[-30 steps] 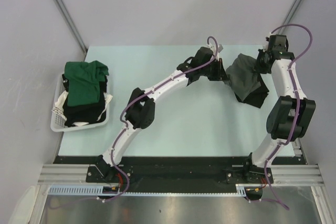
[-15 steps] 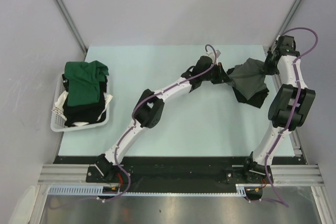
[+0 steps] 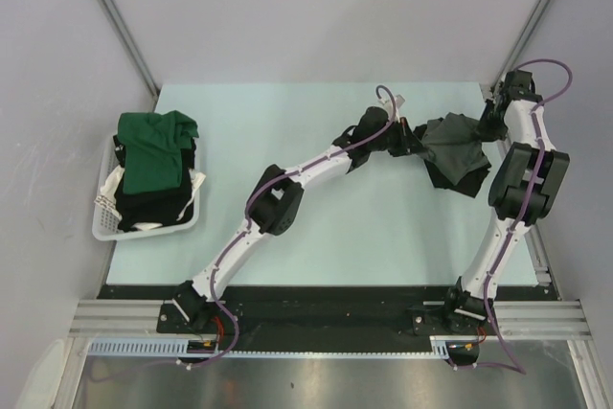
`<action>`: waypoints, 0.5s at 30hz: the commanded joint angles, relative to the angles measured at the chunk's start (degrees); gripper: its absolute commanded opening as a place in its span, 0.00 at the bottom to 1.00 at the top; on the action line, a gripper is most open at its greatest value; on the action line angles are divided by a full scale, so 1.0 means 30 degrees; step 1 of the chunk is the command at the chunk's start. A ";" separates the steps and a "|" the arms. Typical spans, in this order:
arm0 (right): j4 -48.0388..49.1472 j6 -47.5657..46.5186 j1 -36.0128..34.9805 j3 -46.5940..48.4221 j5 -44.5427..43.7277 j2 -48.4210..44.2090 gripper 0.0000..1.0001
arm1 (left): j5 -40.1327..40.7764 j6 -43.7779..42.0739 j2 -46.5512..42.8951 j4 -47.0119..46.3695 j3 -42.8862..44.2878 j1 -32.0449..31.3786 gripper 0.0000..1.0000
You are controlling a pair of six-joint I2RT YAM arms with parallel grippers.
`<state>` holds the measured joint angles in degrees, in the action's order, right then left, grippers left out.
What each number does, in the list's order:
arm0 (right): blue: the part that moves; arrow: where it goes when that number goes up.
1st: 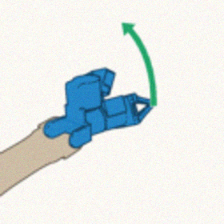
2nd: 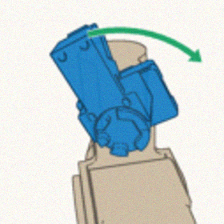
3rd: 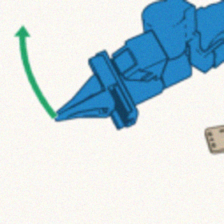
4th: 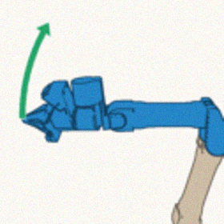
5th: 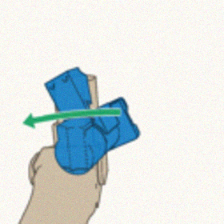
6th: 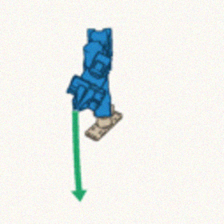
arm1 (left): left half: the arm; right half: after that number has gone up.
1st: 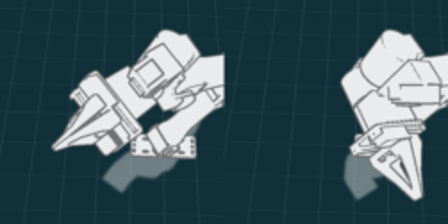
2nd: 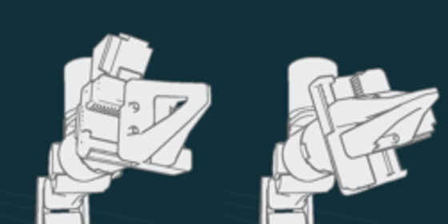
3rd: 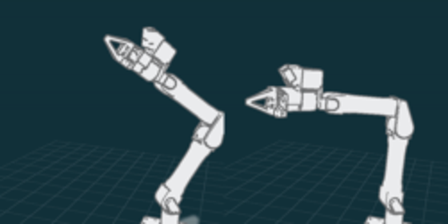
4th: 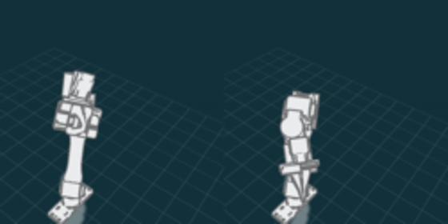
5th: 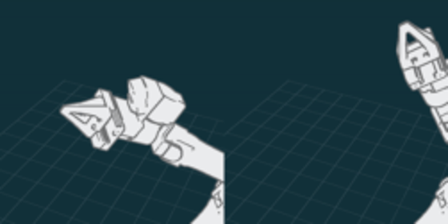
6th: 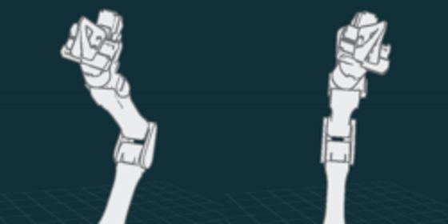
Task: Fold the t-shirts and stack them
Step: Put the neatly folded tshirt into the corner of the board with both arms
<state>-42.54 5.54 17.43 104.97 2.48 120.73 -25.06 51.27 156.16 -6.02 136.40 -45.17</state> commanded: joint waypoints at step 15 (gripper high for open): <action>-0.0232 0.0409 0.0401 0.3653 -0.1412 0.3820 0.18 | -0.1812 -0.0447 -0.0695 0.1449 -0.1345 0.0290 0.10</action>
<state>-46.02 6.61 17.37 112.64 4.01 130.67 -27.35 52.27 158.39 -5.39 133.75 -45.08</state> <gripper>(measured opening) 0.070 0.085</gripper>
